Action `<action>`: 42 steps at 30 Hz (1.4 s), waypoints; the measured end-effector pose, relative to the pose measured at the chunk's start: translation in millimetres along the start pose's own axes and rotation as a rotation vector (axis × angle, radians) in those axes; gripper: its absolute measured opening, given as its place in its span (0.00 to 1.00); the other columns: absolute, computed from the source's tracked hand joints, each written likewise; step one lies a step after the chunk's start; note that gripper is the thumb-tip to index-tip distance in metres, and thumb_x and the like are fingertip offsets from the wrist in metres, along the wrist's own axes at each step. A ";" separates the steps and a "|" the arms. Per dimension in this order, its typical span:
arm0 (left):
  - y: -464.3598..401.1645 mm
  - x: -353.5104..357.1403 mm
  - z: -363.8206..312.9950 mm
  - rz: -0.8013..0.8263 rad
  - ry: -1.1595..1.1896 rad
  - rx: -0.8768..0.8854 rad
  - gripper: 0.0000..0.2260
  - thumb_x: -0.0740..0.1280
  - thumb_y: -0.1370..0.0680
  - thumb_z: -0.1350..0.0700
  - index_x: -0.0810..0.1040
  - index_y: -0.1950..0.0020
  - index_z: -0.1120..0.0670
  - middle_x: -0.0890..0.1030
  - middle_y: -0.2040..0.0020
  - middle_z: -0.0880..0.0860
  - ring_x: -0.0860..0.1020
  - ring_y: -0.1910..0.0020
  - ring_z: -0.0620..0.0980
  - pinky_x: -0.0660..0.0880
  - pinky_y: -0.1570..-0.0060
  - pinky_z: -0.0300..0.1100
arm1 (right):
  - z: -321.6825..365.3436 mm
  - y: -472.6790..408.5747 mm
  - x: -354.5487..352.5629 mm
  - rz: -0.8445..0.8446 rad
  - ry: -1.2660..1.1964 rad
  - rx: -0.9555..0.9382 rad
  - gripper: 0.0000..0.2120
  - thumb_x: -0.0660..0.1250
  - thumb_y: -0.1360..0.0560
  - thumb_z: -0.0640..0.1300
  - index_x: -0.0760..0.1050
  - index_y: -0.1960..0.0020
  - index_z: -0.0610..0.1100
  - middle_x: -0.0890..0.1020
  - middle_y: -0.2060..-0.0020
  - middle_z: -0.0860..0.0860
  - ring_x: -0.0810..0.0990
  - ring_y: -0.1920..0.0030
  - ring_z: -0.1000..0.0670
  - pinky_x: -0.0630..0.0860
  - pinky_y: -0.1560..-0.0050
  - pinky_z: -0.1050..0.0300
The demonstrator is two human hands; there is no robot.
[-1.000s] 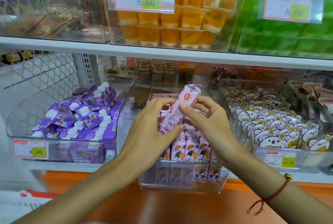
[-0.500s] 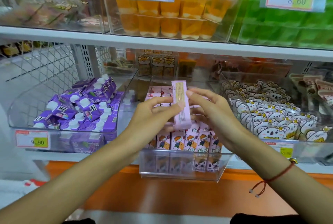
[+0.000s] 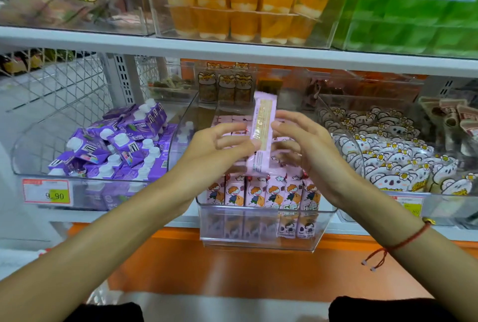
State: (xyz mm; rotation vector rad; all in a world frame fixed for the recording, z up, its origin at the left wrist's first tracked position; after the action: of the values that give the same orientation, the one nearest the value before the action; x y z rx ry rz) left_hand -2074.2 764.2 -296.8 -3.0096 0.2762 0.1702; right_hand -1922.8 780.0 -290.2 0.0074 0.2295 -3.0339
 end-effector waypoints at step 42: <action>2.0 -71.4 -21.6 -0.536 0.216 0.339 0.20 0.73 0.27 0.61 0.69 0.40 0.54 0.77 0.49 0.44 0.82 0.58 0.36 0.78 0.59 0.31 | -33.7 30.6 50.2 0.457 1.182 -0.479 0.37 0.66 0.33 0.70 0.62 0.28 0.58 0.67 0.33 0.58 0.61 0.32 0.57 0.63 0.32 0.55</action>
State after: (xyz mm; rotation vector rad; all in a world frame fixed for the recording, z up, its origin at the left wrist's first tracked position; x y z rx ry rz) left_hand -2142.1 772.1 -267.0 -2.6426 -0.4406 -0.2274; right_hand -1969.9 750.0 -328.7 1.5343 0.8514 -2.0801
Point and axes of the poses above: each hand's wrist, its own y-axis away from the middle knuckle, its own x-axis out of the palm, z = x × y, the point moved 8 cm from there along -y, towards the middle knuckle
